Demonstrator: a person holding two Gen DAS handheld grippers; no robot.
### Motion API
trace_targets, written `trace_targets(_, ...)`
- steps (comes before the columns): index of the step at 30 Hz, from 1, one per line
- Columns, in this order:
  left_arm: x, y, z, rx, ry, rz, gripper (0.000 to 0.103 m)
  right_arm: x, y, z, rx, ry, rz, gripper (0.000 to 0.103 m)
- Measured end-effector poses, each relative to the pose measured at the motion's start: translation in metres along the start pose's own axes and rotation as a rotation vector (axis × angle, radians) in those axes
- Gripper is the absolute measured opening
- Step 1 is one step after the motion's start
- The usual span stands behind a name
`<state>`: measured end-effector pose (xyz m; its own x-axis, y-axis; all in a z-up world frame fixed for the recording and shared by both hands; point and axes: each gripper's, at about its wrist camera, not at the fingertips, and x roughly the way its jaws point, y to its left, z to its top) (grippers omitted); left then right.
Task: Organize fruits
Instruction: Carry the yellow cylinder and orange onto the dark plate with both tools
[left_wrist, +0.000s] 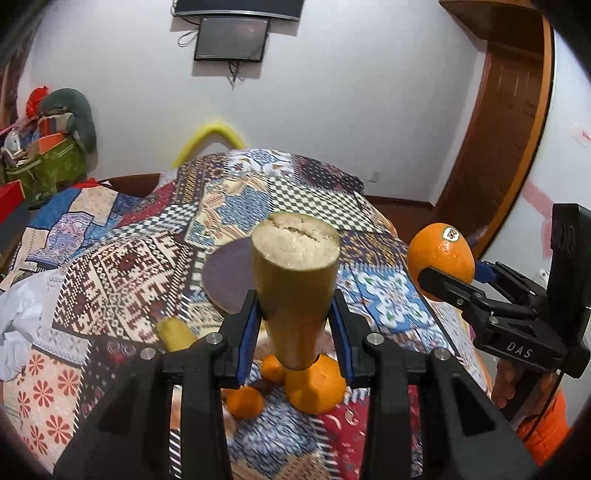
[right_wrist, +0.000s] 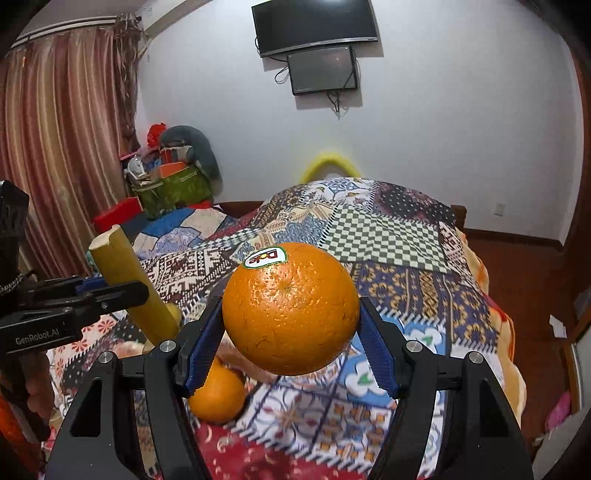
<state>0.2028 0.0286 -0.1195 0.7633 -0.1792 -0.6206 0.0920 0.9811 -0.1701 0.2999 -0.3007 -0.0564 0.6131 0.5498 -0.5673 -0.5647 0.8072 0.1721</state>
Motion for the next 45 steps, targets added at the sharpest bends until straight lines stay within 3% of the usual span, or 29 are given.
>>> trace_targets(12,0.046,0.036,0.021,-0.039,-0.001,0.048,0.036,0.052,-0.004,0.014,-0.02,0.02,0.013,0.067)
trace_targets(22,0.109,0.057,0.019,-0.055,0.125,0.054,0.036,0.11,-0.014,0.017,-0.033,0.119,0.034,0.067)
trace_targets(45,0.193,0.069,0.046,-0.034,0.292,0.022,0.037,0.202,-0.027,0.017,-0.062,0.337,0.043,0.067)
